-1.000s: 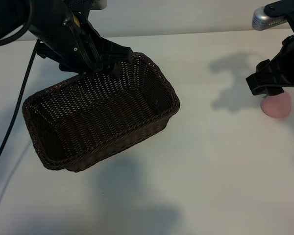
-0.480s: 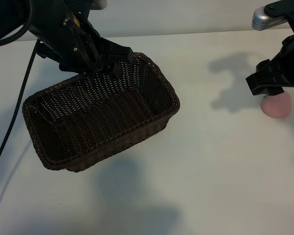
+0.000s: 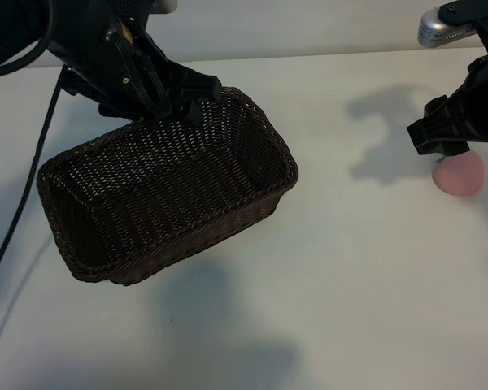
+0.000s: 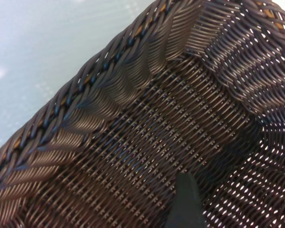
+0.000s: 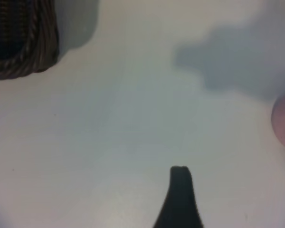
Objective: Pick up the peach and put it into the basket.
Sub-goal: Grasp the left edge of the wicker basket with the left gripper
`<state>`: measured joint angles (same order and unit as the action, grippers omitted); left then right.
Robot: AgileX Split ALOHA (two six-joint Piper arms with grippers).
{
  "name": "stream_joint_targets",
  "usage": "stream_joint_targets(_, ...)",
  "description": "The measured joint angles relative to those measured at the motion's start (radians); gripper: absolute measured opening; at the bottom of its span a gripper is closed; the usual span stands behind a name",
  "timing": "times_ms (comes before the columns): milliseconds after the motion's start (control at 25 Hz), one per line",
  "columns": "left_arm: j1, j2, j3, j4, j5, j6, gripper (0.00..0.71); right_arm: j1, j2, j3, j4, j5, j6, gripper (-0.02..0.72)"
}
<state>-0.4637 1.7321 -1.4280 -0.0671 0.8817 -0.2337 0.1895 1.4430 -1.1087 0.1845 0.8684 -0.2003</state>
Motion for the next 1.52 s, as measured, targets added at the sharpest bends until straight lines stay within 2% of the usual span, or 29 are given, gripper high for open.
stream_joint_targets(320,0.003,-0.021,0.000,0.221,0.200,-0.197,0.552,0.000,0.000,0.000,0.000,0.000,0.000,0.562)
stream_joint_targets(520,0.003,-0.092,0.009,0.317,0.252,-0.288,0.552,0.000,0.000,0.000,0.000,0.000,0.001,0.562)
stream_joint_targets(640,0.005,-0.137,0.075,0.337,0.249,-0.330,0.552,0.000,0.000,0.000,0.000,0.000,0.001,0.562)
stream_joint_targets(800,0.048,-0.208,0.216,0.330,0.180,-0.382,0.552,0.000,0.000,0.000,0.000,0.001,0.001,0.562)
stream_joint_targets(1160,0.201,-0.302,0.455,0.248,0.014,-0.467,0.552,0.000,0.000,0.000,0.000,0.004,0.001,0.562)
stream_joint_targets(1360,0.212,-0.299,0.519,0.231,-0.108,-0.521,0.552,0.000,0.000,0.000,0.009,0.008,0.001,0.562)
stream_joint_targets(1520,0.212,-0.270,0.519,0.217,-0.150,-0.541,0.552,0.000,0.000,0.000,0.024,0.009,0.002,0.562)
